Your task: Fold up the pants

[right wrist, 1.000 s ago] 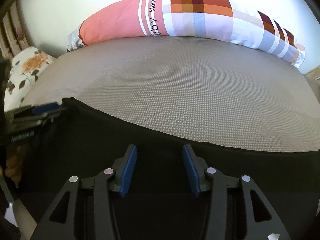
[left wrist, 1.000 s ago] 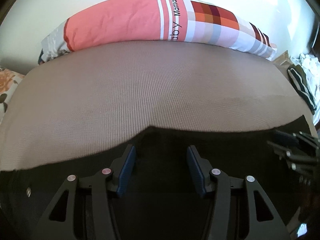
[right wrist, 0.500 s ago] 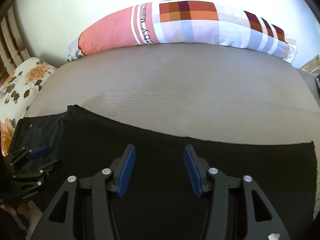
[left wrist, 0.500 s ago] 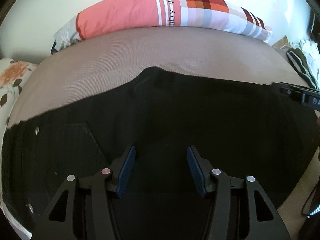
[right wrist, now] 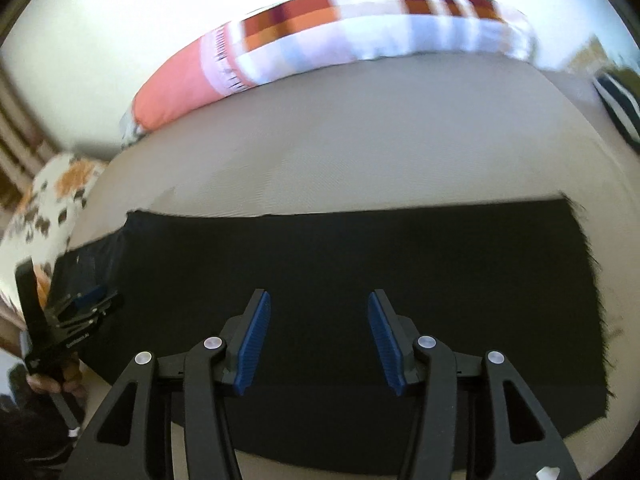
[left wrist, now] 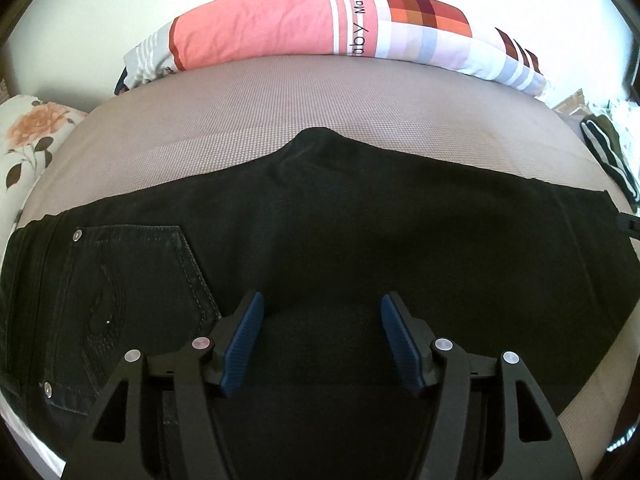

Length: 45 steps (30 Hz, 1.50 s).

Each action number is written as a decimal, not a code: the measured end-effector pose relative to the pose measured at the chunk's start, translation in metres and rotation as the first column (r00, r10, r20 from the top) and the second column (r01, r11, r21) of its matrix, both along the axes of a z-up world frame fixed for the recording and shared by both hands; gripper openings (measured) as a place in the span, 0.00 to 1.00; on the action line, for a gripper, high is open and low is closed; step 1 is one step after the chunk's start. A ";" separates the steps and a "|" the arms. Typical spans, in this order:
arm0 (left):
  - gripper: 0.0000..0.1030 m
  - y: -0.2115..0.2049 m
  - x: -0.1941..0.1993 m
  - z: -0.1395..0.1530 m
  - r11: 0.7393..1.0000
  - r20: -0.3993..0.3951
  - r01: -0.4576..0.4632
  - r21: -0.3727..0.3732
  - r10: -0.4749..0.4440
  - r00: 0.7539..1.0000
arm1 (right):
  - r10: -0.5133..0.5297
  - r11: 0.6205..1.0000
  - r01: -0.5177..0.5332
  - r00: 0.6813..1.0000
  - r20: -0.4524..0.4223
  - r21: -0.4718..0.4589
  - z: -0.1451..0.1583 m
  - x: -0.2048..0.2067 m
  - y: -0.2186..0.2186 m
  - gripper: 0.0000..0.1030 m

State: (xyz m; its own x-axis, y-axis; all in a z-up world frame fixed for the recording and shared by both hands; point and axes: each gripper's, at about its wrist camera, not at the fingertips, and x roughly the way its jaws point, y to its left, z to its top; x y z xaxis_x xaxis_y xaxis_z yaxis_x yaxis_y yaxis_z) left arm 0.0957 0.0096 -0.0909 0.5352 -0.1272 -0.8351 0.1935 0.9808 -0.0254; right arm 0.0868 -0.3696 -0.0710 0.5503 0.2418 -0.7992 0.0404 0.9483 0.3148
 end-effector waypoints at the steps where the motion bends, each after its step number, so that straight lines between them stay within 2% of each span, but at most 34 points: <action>1: 0.61 0.000 0.000 0.000 1.000 0.001 -0.002 0.000 0.002 1.000 | -0.022 0.999 0.023 1.000 -0.008 0.026 0.000 -0.003 -0.015 0.47; 6: 0.61 0.001 0.000 0.000 1.000 0.002 -0.016 -0.007 0.016 1.000 | -0.140 0.984 0.146 0.988 -0.057 0.101 -0.001 -0.018 -0.095 0.47; 10: 0.63 0.000 0.001 0.000 1.000 -0.002 -0.017 -0.005 0.017 1.000 | -0.211 0.970 0.220 0.973 -0.093 0.104 -0.006 -0.026 -0.142 0.47; 12: 0.64 -0.001 0.001 0.000 1.000 -0.003 -0.014 -0.002 0.014 1.000 | -0.229 0.962 0.242 0.967 -0.111 0.123 -0.011 -0.029 -0.161 0.45; 14: 0.65 -0.002 0.001 -0.001 1.000 -0.004 -0.013 0.000 0.013 1.000 | -0.223 0.952 0.244 0.967 -0.124 0.185 -0.017 -0.029 -0.176 0.35; 16: 0.66 -0.001 0.002 -0.001 1.000 -0.007 -0.011 -0.003 0.011 1.000 | -0.206 0.946 0.234 0.968 -0.142 0.226 -0.022 -0.027 -0.184 0.33; 24: 0.68 0.000 0.003 -0.002 1.000 -0.012 0.001 -0.009 -0.001 1.000 | -0.147 0.938 0.197 0.971 -0.186 0.285 -0.045 -0.022 -0.206 0.32; 30: 0.70 -0.002 0.003 -0.003 1.000 -0.013 0.005 -0.001 -0.005 1.000 | -0.053 0.919 0.114 0.985 -0.167 0.378 -0.056 -0.016 -0.210 0.25; 35: 0.72 -0.002 0.003 -0.002 1.000 -0.013 0.006 0.000 -0.006 1.000 | -0.033 0.903 0.098 0.987 -0.160 0.418 -0.063 -0.005 -0.211 0.10; 39: 0.74 -0.004 0.003 -0.002 1.000 -0.012 0.001 0.001 -0.001 1.000 | -0.047 0.907 0.103 0.988 -0.145 0.408 -0.063 0.001 -0.204 0.07; 45: 0.75 -0.004 0.002 -0.002 1.000 -0.007 -0.005 0.001 0.005 1.000 | -0.126 0.933 0.163 0.983 -0.130 0.322 -0.051 -0.006 -0.189 0.05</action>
State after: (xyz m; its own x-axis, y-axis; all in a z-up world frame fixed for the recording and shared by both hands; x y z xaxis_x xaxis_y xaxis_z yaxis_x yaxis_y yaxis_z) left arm 0.0982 0.0051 -0.0933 0.5304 -0.1238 -0.8387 0.1882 0.9818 -0.0259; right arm 0.0810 -0.5587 -0.1219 0.5159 0.4261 -0.7432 0.2195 0.7729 0.5954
